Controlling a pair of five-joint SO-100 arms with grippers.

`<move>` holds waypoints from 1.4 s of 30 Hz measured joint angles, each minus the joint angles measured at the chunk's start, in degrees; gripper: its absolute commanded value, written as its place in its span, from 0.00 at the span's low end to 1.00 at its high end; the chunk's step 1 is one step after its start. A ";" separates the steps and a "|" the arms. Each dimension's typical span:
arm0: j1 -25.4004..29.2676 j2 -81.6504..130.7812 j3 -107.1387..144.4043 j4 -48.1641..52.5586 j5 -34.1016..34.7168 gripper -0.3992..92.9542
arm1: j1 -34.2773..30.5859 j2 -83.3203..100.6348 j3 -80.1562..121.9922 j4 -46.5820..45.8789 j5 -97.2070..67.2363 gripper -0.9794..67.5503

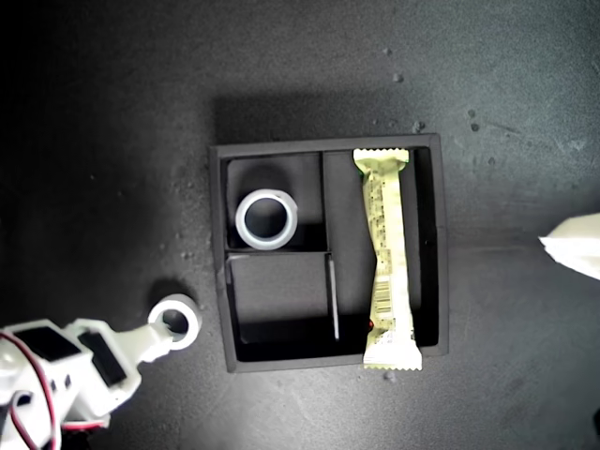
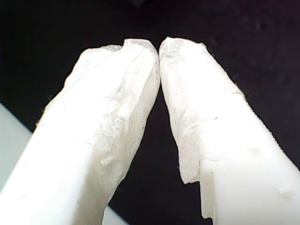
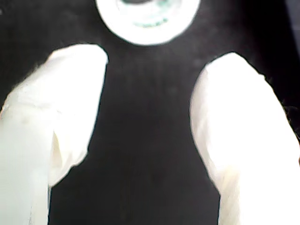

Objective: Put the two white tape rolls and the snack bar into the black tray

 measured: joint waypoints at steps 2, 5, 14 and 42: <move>0.79 0.00 3.25 -3.43 -0.70 0.15 | 0.79 5.45 5.45 0.00 2.90 0.01; 1.41 0.00 7.56 -8.35 -1.49 0.15 | 0.97 13.01 14.41 0.00 7.03 0.01; 2.72 -0.35 15.03 -18.46 -3.52 0.15 | 3.96 36.30 47.29 -8.70 16.17 0.01; 2.72 -6.68 15.82 -21.97 -5.54 0.15 | 2.72 65.92 85.61 -21.45 25.66 0.01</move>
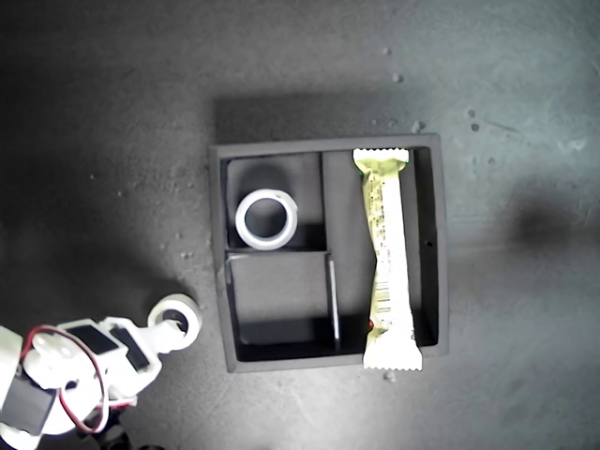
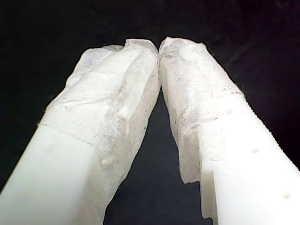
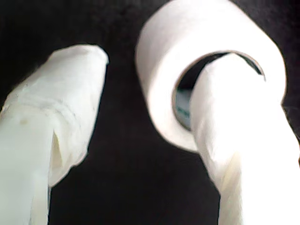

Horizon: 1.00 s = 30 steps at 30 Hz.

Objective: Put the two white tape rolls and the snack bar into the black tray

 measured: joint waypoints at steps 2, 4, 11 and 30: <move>0.00 -0.53 0.00 -0.35 0.00 0.15 | 0.18 0.88 1.05 -0.44 0.18 0.01; 0.00 -0.97 0.00 -0.70 0.00 0.15 | -0.09 1.93 2.11 -0.70 0.53 0.01; 0.00 -2.11 0.09 -1.49 0.00 0.15 | -0.70 3.69 4.39 -1.58 0.62 0.01; -1.85 -3.34 2.99 -2.90 0.09 0.16 | -2.20 15.03 15.03 -4.75 1.58 0.01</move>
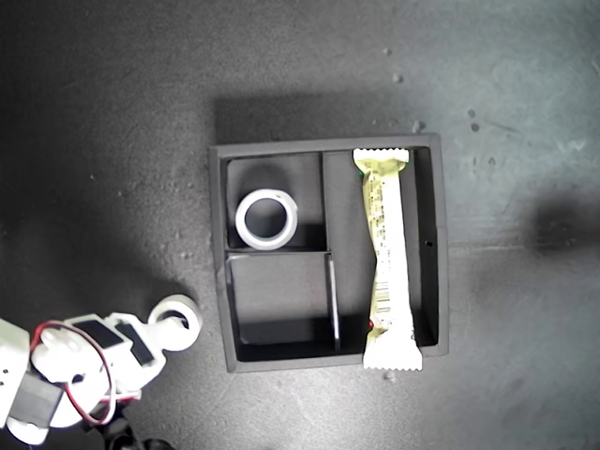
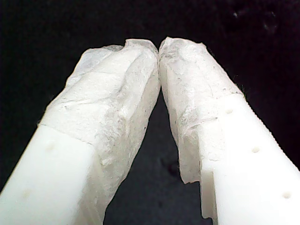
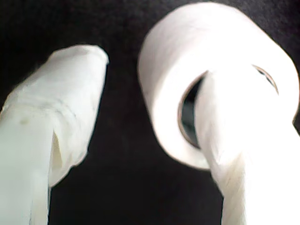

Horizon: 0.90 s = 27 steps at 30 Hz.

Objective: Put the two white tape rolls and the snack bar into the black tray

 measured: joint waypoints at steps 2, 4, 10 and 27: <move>-0.09 -0.09 0.88 0.00 -0.35 0.16 | 0.00 0.00 0.44 -0.70 0.00 0.01; -0.09 -1.05 2.11 0.53 -0.44 0.16 | 0.00 0.00 0.97 -1.41 0.00 0.01; -1.67 -2.20 3.16 -1.76 -0.62 0.13 | -0.97 0.00 2.11 -2.72 0.00 0.01; -2.90 6.68 0.70 5.71 -0.26 0.00 | -1.49 1.32 17.67 -15.91 2.02 0.01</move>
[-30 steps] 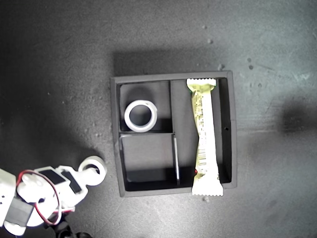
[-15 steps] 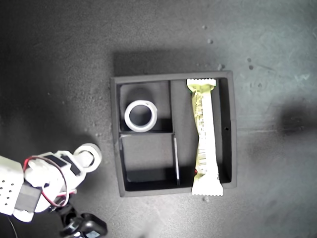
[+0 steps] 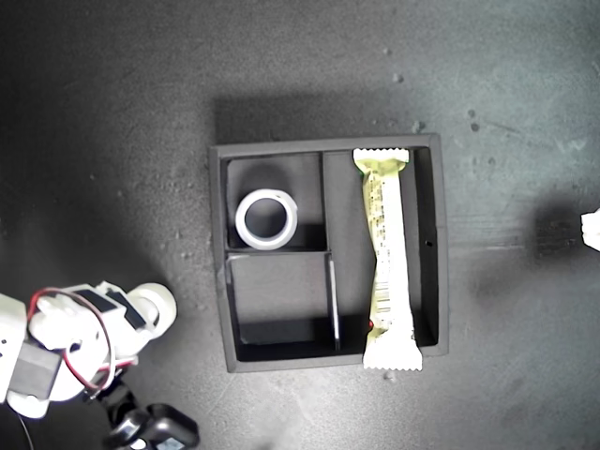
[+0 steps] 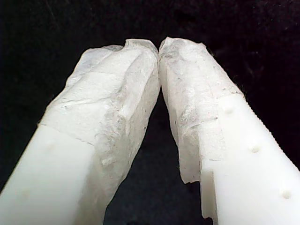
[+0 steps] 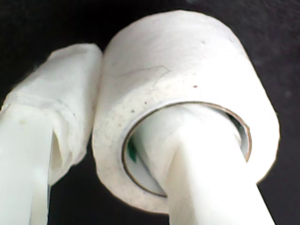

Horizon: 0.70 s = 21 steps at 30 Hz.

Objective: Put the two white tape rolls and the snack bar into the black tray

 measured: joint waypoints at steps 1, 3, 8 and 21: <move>-0.35 0.44 -2.20 2.46 0.88 0.00 | 0.62 0.97 1.32 -0.26 0.00 0.01; -1.23 0.62 -8.00 7.82 2.99 0.00 | 1.49 4.57 3.60 0.35 0.00 0.01; -3.96 -3.78 -24.96 18.37 9.49 0.00 | 3.52 15.12 6.59 6.42 0.00 0.01; -6.24 -46.49 -85.61 42.28 19.16 0.00 | 4.39 16.17 14.06 8.17 3.25 0.01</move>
